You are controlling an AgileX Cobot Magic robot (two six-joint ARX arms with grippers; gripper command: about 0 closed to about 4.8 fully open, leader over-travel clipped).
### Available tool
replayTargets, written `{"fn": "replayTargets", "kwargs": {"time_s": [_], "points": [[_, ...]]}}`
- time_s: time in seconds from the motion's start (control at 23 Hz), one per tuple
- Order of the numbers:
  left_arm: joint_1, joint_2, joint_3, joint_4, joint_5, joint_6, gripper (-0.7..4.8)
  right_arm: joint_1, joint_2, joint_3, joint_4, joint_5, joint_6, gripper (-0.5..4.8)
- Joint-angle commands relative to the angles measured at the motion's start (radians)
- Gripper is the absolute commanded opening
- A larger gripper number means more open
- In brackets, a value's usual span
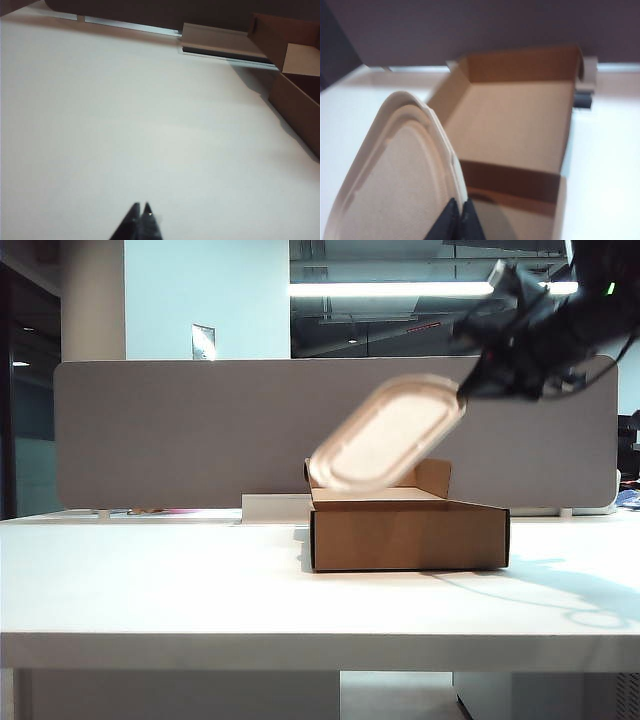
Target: Pick up the lid and place it into the paper box.
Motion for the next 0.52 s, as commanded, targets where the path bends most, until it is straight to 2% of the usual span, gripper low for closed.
{"fn": "replayTargets", "kwargs": {"time_s": [0.04, 0.22, 0.26, 0.3, 0.35, 0.39, 0.43, 0.52], "points": [[0.000, 0.000, 0.001, 0.033, 0.001, 0.006, -0.03, 0.001, 0.091, 0.023, 0.085, 0.046, -0.024, -0.08], [0.000, 0.000, 0.001, 0.032, 0.000, 0.006, -0.03, 0.002, 0.174, 0.024, 0.104, 0.045, -0.023, -0.08], [0.000, 0.000, 0.001, 0.033, 0.000, 0.006, -0.03, 0.003, 0.180, 0.024, 0.094, 0.034, -0.023, 0.31], [0.000, 0.000, 0.001, 0.033, 0.001, 0.006, -0.03, 0.003, 0.180, 0.024, 0.090, 0.035, -0.023, 0.96], [0.000, 0.000, 0.001, 0.033, 0.001, 0.006, -0.03, 0.003, 0.179, 0.024, 0.092, 0.034, -0.023, 2.30], [0.000, 0.000, 0.001, 0.034, 0.001, 0.006, -0.03, 0.003, 0.178, 0.029, 0.090, 0.033, -0.023, 3.23], [0.000, 0.000, 0.001, 0.035, 0.001, 0.006, -0.03, 0.003, 0.171, 0.029, 0.090, 0.027, -0.024, 3.41], [0.000, 0.000, 0.001, 0.036, 0.001, 0.006, -0.03, 0.003, 0.141, 0.029, 0.079, 0.029, -0.024, 3.40]]}}
